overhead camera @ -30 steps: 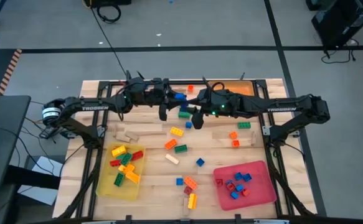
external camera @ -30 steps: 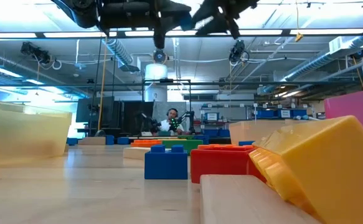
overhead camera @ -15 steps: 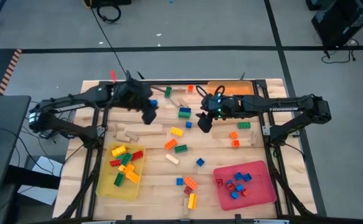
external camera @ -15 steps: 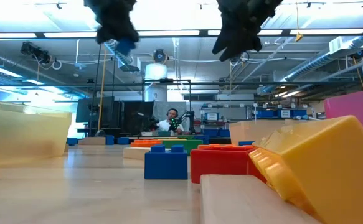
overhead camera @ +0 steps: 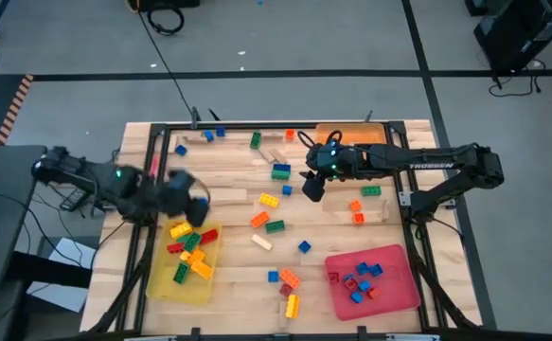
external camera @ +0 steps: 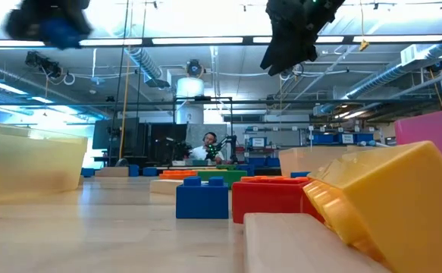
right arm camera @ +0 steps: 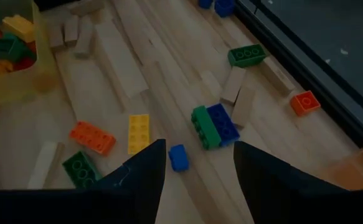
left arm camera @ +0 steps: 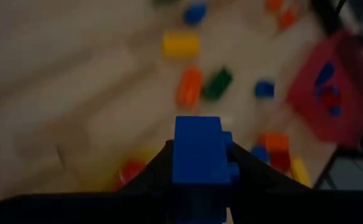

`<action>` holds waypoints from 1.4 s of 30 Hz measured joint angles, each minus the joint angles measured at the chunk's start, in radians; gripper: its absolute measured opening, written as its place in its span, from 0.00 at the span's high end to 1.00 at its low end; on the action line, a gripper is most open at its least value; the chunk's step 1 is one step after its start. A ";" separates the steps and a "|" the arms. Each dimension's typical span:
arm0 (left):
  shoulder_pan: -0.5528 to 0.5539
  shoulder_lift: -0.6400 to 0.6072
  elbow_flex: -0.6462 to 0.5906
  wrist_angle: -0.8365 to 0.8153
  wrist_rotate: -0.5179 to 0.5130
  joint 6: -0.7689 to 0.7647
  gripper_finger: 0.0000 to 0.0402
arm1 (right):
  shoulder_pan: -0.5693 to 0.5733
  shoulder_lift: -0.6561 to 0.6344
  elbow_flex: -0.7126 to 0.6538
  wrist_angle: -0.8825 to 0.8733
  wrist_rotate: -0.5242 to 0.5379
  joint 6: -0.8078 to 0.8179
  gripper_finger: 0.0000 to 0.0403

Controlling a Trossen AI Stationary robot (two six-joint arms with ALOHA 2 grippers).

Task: Sort blocks by size
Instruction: Put the large blue game piece into the yellow bin

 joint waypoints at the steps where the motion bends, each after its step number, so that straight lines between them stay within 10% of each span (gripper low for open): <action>1: -0.044 0.012 -0.011 0.000 0.000 -0.062 0.75 | 0.000 0.000 0.000 0.000 0.000 -0.005 0.50; 16: -0.458 0.284 -0.029 -0.117 0.251 -0.866 0.74 | 0.000 0.000 0.000 -0.002 0.000 -0.055 0.51; 31: -0.463 0.440 -0.100 -0.063 0.515 -0.855 0.74 | 0.000 0.000 0.000 0.000 0.000 -0.064 0.51; 42: -0.467 0.441 -0.159 0.033 0.506 -0.834 0.68 | 0.013 0.000 0.000 0.000 -0.014 -0.060 0.52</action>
